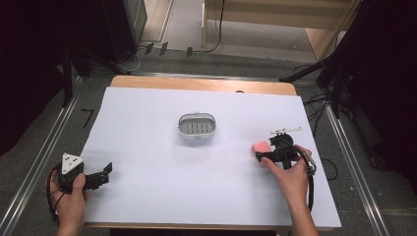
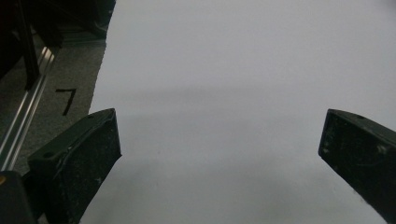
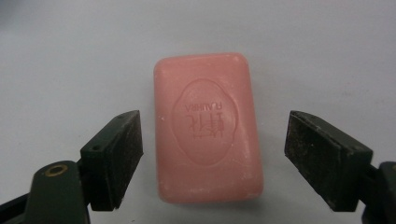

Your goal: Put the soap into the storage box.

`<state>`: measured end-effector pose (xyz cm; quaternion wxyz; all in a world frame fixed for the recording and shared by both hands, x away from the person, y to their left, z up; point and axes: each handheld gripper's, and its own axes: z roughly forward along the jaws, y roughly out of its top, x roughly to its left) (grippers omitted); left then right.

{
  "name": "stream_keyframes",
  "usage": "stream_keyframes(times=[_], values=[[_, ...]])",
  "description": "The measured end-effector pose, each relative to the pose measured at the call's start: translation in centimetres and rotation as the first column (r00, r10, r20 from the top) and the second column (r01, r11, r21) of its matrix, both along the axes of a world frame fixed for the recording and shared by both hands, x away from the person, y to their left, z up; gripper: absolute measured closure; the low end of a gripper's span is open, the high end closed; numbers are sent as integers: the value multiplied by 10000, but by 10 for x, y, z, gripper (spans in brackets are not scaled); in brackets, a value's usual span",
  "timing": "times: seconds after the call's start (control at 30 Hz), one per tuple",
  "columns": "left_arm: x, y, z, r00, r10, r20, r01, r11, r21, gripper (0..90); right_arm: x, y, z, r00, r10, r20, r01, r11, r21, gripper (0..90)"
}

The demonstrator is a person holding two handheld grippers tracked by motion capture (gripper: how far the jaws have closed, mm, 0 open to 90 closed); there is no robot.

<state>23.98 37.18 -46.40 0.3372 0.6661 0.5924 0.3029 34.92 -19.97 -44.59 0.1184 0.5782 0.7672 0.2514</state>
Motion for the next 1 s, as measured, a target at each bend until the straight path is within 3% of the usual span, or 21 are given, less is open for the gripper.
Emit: stream_keyframes(times=[0.17, 0.43, 0.5, 0.53, 0.9, 1.0], values=[[0, 0, 0, 10000, -2, -7, 2, 10000, -10, 0, 3, 2, -6, 9996, -239, -180, 236, 9996, -183, 230], [-1, 0, 0, 10000, -8, 23, 8, 10000, -33, 0, 4, 10, -16, 9993, -77, -367, 46, 9966, -824, 290], [-1, 1, 0, 10000, -16, 48, 17, 10000, -39, 0, 4, 11, -16, 9994, -88, -336, 61, 9969, -784, 305], [-1, 1, 0, 10000, -25, 71, 26, 10000, -77, 0, 4, 11, -15, 9996, 59, -271, -78, 9975, -707, 384], [0, 0, 0, 10000, -37, 29, 37, 10000, -53, 0, 3, 8, -13, 9996, 279, 27, -276, 9966, -774, 387], [0, 0, 0, 10000, -45, 3, 45, 10000, -35, 0, 3, 8, -9, 9979, 634, 143, -624, 9961, -630, 387]])
